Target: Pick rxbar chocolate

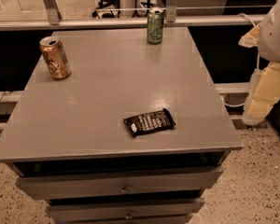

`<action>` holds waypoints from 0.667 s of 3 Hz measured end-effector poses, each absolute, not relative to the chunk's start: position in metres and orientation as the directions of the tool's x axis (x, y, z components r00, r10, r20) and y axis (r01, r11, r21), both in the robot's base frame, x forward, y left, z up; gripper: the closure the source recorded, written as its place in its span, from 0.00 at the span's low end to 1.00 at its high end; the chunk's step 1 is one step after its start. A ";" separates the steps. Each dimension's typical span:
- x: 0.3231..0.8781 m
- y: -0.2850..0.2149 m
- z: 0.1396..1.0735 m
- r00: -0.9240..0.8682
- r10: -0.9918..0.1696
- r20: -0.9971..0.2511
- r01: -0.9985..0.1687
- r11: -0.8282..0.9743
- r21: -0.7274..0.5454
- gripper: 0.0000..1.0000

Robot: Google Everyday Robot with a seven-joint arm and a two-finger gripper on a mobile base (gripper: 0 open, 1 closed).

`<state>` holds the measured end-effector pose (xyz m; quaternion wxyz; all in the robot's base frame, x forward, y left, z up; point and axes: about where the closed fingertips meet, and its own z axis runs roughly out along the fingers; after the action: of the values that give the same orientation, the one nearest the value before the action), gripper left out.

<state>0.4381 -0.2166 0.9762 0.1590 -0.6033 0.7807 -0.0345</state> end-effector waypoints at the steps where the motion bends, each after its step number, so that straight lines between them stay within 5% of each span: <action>1: 0.438 -0.217 0.976 -0.221 -0.953 -0.207 -0.931 0.270 -0.246 0.00; 2: 0.444 -0.198 0.950 -0.216 -0.938 -0.270 -0.941 0.274 -0.200 0.00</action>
Offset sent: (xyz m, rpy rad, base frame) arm 0.0173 0.0520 -0.0795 0.2105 0.0987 0.0391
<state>0.4441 -0.1979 0.9495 0.1705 -0.6026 0.7796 0.0034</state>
